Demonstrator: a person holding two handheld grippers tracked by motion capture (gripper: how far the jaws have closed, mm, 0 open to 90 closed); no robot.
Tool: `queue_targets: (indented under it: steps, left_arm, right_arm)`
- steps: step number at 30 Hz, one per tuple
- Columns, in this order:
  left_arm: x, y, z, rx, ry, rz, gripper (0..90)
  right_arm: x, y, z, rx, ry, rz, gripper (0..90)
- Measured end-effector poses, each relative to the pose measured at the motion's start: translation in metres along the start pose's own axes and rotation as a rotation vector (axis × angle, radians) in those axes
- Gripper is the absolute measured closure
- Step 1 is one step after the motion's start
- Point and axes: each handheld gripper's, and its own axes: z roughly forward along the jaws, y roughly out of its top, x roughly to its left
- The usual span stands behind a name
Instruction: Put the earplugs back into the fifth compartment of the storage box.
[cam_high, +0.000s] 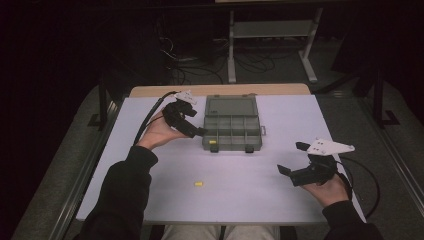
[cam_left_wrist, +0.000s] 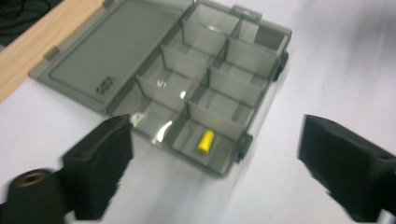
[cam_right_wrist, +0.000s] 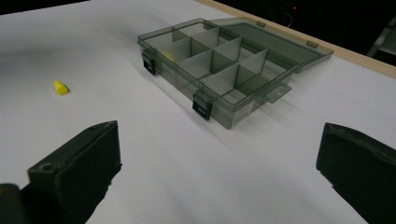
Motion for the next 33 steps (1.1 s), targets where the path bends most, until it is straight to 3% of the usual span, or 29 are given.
queue_targets:
  steps: [3, 14, 22, 33]
  left_arm:
    - [-0.004, -0.002, -0.005, 0.000, 0.012, -0.005, 0.4]
    - [-0.028, -0.010, -0.015, -0.015, 0.011, 0.046, 0.0]
    - [-0.038, -0.026, -0.019, -0.042, 0.005, 0.056, 0.0]
    - [-0.056, -0.051, -0.015, -0.044, -0.005, 0.086, 0.0]
  right_arm:
    - [-0.001, 0.000, 0.000, 0.003, 0.001, 0.005, 0.0]
    - [-0.003, -0.001, -0.003, -0.013, -0.007, 0.015, 0.0]
    - [-0.003, -0.001, -0.003, -0.010, -0.010, 0.018, 0.0]
    - [-0.003, -0.002, -0.002, -0.003, -0.009, 0.016, 0.0]
